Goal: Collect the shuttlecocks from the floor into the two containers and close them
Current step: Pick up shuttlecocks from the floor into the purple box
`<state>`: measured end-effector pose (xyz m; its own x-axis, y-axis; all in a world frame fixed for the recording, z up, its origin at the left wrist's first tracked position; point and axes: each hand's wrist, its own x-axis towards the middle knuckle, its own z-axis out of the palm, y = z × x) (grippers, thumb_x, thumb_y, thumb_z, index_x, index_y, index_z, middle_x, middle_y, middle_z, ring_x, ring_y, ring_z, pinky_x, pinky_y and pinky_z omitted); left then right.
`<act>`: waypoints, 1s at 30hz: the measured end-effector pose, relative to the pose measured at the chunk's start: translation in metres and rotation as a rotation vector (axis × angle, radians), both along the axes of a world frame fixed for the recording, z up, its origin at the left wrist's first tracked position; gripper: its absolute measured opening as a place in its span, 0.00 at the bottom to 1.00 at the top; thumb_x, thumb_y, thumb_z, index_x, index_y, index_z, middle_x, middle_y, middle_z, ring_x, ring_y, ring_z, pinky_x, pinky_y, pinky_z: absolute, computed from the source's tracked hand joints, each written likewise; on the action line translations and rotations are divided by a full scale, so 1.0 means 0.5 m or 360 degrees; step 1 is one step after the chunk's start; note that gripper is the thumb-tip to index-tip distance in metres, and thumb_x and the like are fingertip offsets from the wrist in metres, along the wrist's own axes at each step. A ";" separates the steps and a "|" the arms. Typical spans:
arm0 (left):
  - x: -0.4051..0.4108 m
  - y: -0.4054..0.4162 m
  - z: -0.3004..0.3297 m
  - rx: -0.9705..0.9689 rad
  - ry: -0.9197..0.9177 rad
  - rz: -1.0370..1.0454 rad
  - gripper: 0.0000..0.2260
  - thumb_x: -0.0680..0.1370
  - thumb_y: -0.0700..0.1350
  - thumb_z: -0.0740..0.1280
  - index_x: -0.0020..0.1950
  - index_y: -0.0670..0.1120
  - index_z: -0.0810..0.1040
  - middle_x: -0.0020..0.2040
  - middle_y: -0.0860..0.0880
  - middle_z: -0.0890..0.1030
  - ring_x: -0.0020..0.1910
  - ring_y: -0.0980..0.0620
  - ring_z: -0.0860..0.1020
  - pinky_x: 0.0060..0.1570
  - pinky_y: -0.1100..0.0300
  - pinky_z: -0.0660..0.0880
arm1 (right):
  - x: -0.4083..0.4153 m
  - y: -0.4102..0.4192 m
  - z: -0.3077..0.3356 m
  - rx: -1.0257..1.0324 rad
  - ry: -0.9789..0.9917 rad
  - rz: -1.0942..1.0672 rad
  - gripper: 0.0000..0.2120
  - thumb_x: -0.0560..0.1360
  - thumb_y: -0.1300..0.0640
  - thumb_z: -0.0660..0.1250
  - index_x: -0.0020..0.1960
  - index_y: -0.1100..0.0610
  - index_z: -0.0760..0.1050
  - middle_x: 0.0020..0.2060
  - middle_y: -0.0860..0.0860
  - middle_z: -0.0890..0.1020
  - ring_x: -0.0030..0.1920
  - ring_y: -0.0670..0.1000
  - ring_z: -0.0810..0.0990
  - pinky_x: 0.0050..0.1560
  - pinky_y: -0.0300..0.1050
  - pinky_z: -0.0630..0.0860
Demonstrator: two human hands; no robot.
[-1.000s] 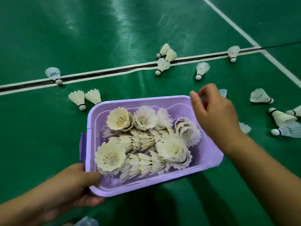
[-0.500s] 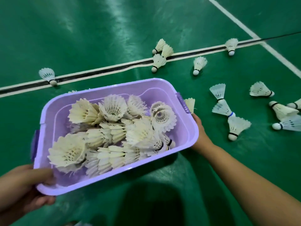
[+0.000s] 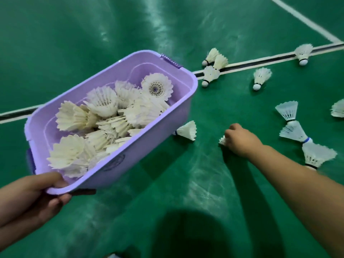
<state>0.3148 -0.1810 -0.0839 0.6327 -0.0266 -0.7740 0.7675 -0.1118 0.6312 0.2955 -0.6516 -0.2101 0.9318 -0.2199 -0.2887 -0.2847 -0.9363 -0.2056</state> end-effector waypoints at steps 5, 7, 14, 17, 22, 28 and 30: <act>-0.054 -0.152 0.109 -0.0146 -0.0008 -0.0136 0.09 0.74 0.30 0.57 0.46 0.35 0.77 0.29 0.36 0.82 0.15 0.55 0.74 0.14 0.69 0.70 | -0.049 -0.069 0.099 0.0536 -0.1205 -0.0949 0.10 0.74 0.45 0.67 0.48 0.52 0.77 0.62 0.59 0.72 0.62 0.56 0.72 0.66 0.49 0.66; -0.051 -0.165 0.095 -0.0059 0.0023 -0.0080 0.09 0.75 0.30 0.58 0.46 0.35 0.78 0.29 0.40 0.82 0.17 0.54 0.76 0.16 0.68 0.72 | -0.053 -0.068 0.177 0.0706 -0.1560 -0.0986 0.10 0.73 0.38 0.65 0.46 0.43 0.74 0.55 0.56 0.77 0.52 0.52 0.76 0.59 0.54 0.71; -0.060 -0.278 0.086 -0.0123 0.0163 -0.0413 0.13 0.75 0.28 0.55 0.52 0.33 0.78 0.40 0.41 0.85 0.27 0.49 0.81 0.26 0.60 0.80 | -0.072 0.193 0.388 0.0839 -0.1404 0.0351 0.09 0.75 0.50 0.65 0.47 0.55 0.80 0.39 0.45 0.80 0.42 0.38 0.76 0.48 0.26 0.69; -0.080 -0.319 0.080 -0.0149 0.0174 -0.0645 0.13 0.75 0.28 0.55 0.50 0.34 0.78 0.37 0.41 0.85 0.28 0.49 0.82 0.27 0.59 0.80 | -0.065 0.240 0.359 0.0651 -0.1226 0.0512 0.08 0.73 0.52 0.67 0.45 0.55 0.82 0.38 0.47 0.83 0.40 0.42 0.76 0.44 0.30 0.70; -0.114 -0.358 0.074 -0.0255 0.0265 -0.0888 0.13 0.76 0.29 0.55 0.49 0.39 0.77 0.36 0.43 0.85 0.27 0.50 0.82 0.27 0.60 0.80 | -0.062 0.253 0.330 0.0300 -0.0736 0.0591 0.13 0.77 0.49 0.59 0.45 0.53 0.80 0.40 0.50 0.81 0.45 0.55 0.77 0.41 0.50 0.76; -0.122 -0.359 0.063 -0.0291 0.0293 -0.0966 0.14 0.76 0.30 0.54 0.47 0.39 0.79 0.39 0.41 0.85 0.28 0.49 0.82 0.30 0.60 0.81 | -0.057 0.259 0.329 0.0118 -0.0134 0.0895 0.19 0.79 0.41 0.50 0.55 0.49 0.75 0.50 0.48 0.77 0.55 0.52 0.74 0.57 0.50 0.69; -0.122 -0.360 0.059 -0.0287 0.0290 -0.0954 0.14 0.76 0.30 0.55 0.47 0.40 0.80 0.38 0.42 0.85 0.29 0.49 0.82 0.30 0.60 0.81 | -0.063 0.269 0.329 0.0027 0.0049 0.0937 0.24 0.78 0.38 0.46 0.62 0.49 0.71 0.57 0.48 0.75 0.61 0.52 0.70 0.66 0.57 0.61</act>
<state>0.2537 -0.3611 -0.0542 0.3267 -0.4733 -0.8181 0.7017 -0.4584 0.5454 0.2642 -0.5172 -0.0456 0.8867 0.3370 -0.3164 0.2762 -0.9351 -0.2221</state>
